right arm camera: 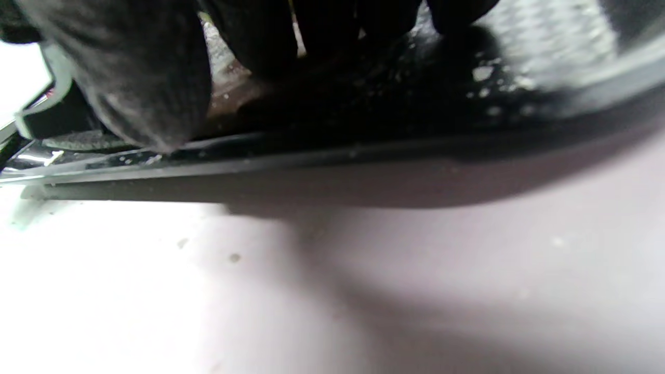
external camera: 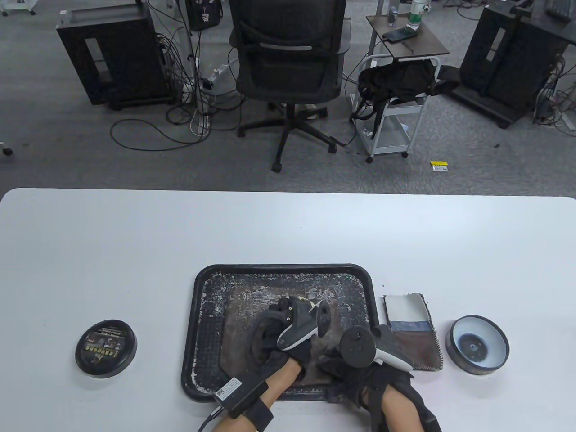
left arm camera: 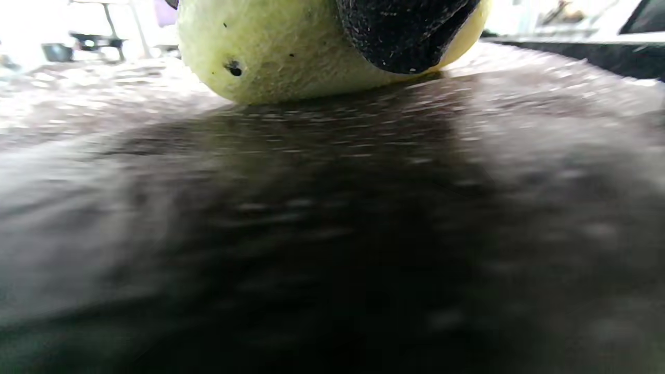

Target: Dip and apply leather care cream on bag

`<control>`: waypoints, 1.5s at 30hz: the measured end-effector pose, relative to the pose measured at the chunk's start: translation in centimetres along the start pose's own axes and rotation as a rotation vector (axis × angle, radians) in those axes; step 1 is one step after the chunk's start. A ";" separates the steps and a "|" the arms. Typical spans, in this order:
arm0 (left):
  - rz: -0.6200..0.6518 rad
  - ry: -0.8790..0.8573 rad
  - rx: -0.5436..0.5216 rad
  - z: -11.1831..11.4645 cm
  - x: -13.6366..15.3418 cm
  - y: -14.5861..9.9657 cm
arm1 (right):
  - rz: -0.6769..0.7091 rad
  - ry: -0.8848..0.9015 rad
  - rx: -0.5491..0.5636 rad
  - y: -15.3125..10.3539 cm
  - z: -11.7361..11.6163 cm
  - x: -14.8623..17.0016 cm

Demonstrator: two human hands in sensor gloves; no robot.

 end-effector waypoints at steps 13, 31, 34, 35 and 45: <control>0.286 -0.109 -0.023 0.0 -2.8 0.1 | -0.002 0.012 0.008 -0.1 0.2 0.2; 0.149 0.011 0.048 1.6 4.4 -2.4 | -0.079 -0.024 0.023 -0.1 0.5 -0.1; 0.094 0.023 0.081 1.9 6.4 -3.0 | -0.087 -0.021 0.022 -0.1 0.5 -0.2; 0.082 0.029 0.092 2.1 7.1 -3.1 | -0.088 -0.022 0.022 -0.1 0.6 -0.2; -0.068 0.121 0.143 3.2 12.6 -5.0 | -0.091 0.004 0.028 -0.1 0.5 -0.3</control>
Point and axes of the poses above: the tracker on the back of each hand, its own x axis roughly to the little-finger side, its own y axis roughly from the wrist to the fingertips, z = x × y, the point moved 2 cm from there along y, roughly from the wrist to the fingertips, and after that the axes turned 5 degrees about y, right-handed, at the moved point
